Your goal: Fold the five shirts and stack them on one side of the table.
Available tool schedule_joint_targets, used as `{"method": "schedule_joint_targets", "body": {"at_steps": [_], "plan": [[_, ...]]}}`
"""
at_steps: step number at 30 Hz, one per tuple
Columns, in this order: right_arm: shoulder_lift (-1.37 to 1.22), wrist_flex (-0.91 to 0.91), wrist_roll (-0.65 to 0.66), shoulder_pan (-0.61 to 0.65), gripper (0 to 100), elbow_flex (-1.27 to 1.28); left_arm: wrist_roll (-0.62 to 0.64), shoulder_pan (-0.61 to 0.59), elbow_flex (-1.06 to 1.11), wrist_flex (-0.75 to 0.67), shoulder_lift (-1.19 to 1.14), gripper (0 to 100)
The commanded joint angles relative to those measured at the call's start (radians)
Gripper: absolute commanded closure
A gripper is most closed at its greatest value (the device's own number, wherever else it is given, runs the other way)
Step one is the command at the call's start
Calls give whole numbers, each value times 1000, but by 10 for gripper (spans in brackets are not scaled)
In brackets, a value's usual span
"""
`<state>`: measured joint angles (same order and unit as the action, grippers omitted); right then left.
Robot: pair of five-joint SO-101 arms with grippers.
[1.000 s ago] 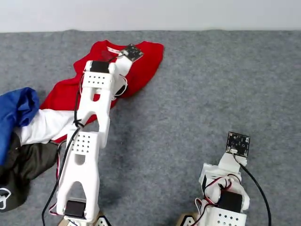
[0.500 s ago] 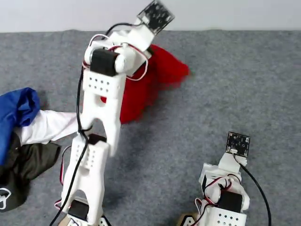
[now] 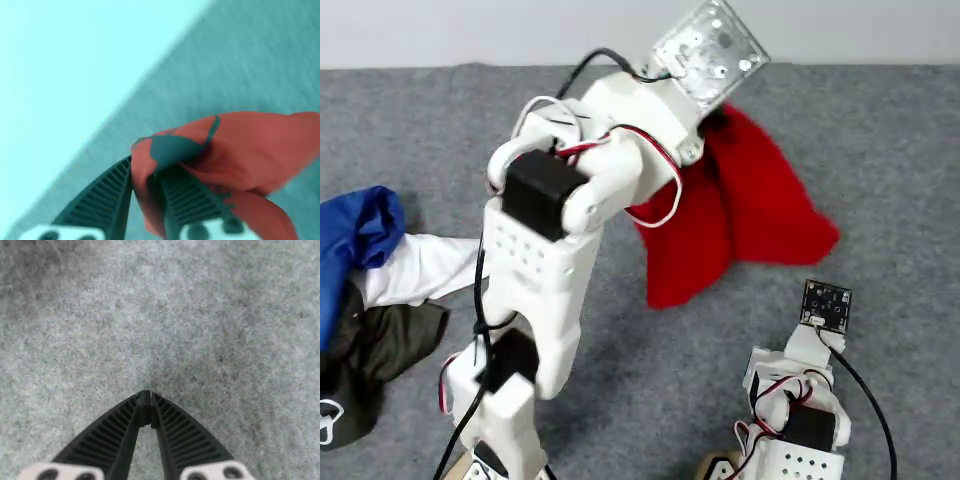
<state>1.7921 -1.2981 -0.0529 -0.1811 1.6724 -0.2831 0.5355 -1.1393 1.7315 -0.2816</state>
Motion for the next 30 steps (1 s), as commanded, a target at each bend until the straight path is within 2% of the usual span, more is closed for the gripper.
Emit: {"method": "schedule_joint_targets", "body": {"at_steps": [1,7,11,17,24,30], "plan": [[12,-4,-8,-15,987,12,9,31,389,25,164,995],[12,-4,-8,-15,987,12,-2,129,997,23,368,995],[12,-4,-8,-15,987,12,-2,123,1225,-3,431,994],[12,-4,-8,-15,987,12,-38,-52,1336,-35,439,990],[12,-4,-8,-15,987,12,-91,-261,1445,-37,439,912],[12,-4,-8,-12,987,12,-83,-310,1463,-3,446,884]]}}
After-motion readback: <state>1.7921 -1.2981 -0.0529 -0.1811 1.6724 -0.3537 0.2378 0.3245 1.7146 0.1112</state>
